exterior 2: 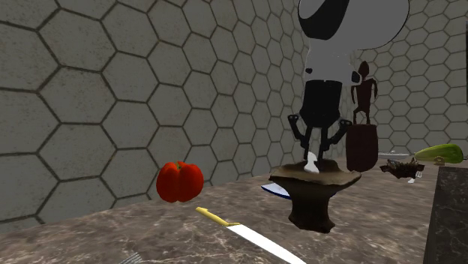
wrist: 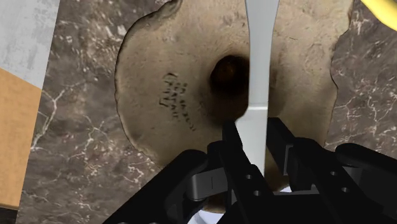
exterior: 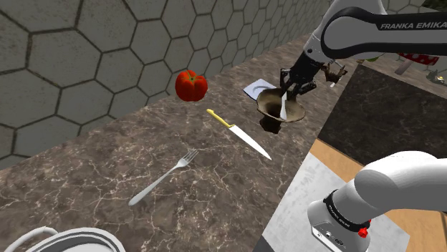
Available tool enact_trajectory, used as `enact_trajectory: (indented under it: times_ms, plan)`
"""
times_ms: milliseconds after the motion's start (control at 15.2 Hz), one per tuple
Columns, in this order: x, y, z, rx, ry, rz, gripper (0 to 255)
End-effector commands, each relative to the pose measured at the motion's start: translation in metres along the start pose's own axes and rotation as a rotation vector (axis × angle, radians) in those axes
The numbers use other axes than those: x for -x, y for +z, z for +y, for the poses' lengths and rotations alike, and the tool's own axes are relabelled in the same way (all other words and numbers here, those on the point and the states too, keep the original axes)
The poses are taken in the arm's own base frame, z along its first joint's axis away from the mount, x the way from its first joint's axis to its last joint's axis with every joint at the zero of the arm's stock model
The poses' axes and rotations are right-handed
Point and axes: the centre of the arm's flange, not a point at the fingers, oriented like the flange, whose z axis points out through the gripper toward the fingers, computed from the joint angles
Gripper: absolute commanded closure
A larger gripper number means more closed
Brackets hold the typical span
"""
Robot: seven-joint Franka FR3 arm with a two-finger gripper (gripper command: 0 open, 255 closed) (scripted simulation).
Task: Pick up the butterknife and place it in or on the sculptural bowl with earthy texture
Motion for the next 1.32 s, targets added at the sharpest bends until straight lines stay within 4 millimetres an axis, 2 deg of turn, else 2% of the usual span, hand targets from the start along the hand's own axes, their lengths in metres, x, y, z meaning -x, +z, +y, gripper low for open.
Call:
enact_trajectory:
  times_ms: [0, 132, 198, 528, 792, 1254]
  plan:
    - [0.0, 0.0, 0.0, 0.0, 0.0, 0.0, 255]
    - [0.0, 0.0, 0.0, 0.0, 0.0, 0.0, 255]
    - [0.0, 0.0, 0.0, 0.0, 0.0, 0.0, 0]
    - [0.0, 0.0, 0.0, 0.0, 0.0, 0.0, 0]
    - [0.0, -0.05, 0.0, 0.0, 0.0, 0.0, 0]
    - [0.0, -0.05, 0.0, 0.0, 0.0, 0.0, 0]
